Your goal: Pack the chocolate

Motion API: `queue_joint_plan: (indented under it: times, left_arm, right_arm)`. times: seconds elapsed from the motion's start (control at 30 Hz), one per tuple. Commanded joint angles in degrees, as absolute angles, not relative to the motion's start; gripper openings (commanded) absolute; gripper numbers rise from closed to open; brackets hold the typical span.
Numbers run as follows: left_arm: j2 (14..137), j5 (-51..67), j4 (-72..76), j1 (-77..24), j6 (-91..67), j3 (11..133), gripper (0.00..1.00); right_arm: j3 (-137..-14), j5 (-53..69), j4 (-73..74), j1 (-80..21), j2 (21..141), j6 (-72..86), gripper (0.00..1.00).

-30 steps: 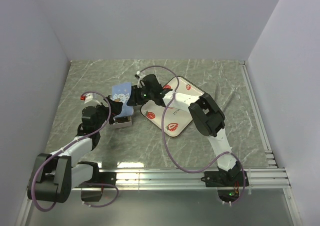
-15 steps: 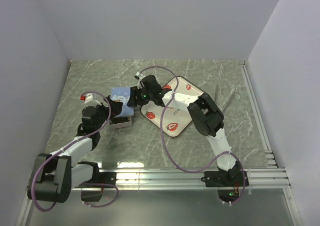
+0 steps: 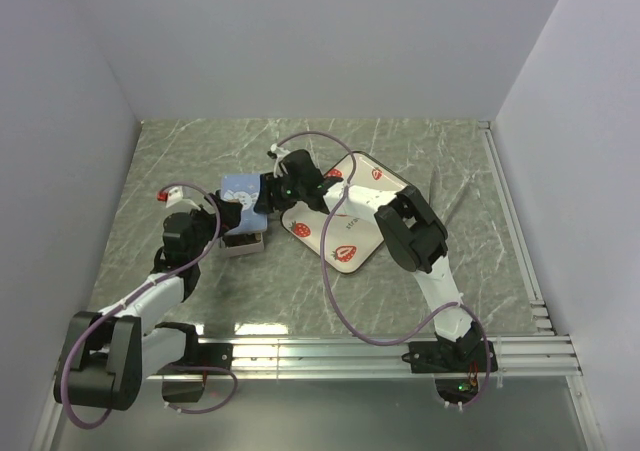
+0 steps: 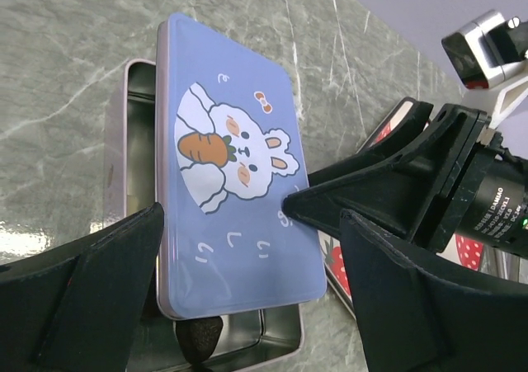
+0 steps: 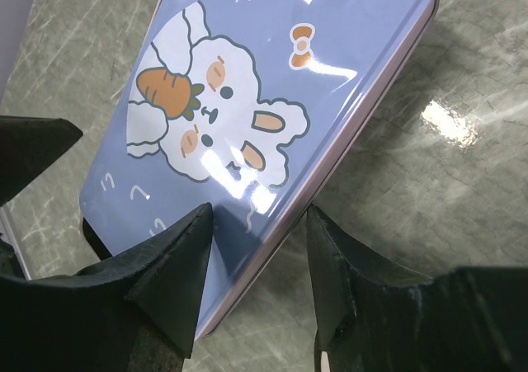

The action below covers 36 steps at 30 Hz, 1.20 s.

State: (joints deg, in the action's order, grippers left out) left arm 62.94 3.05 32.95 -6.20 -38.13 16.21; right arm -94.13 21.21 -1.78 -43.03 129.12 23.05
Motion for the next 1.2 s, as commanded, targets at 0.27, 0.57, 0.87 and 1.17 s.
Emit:
queue_joint_plan:
  times: [0.27, 0.57, 0.87, 1.17]
  left_arm:
    - [62.14, -2.46, 31.38, -6.50, -37.97, 17.49, 0.93]
    - [64.51, -3.08, 30.94, -6.50, -38.14, 18.37, 0.94]
    - [65.92, -2.90, 30.50, -6.50, -38.14, 19.07, 0.94]
    - [67.67, -2.73, 29.79, -6.50, -38.06, 19.95, 0.94]
  right_arm:
    - [-89.30, 21.00, 2.73, -44.56, 128.68, 19.60, 0.54]
    - [-89.03, 21.45, 3.60, -44.82, 128.58, 19.07, 0.53]
    - [-88.51, 21.36, 4.04, -45.44, 127.88, 18.90, 0.52]
    - [-86.84, 20.83, 4.13, -45.79, 126.65, 18.81, 0.51]
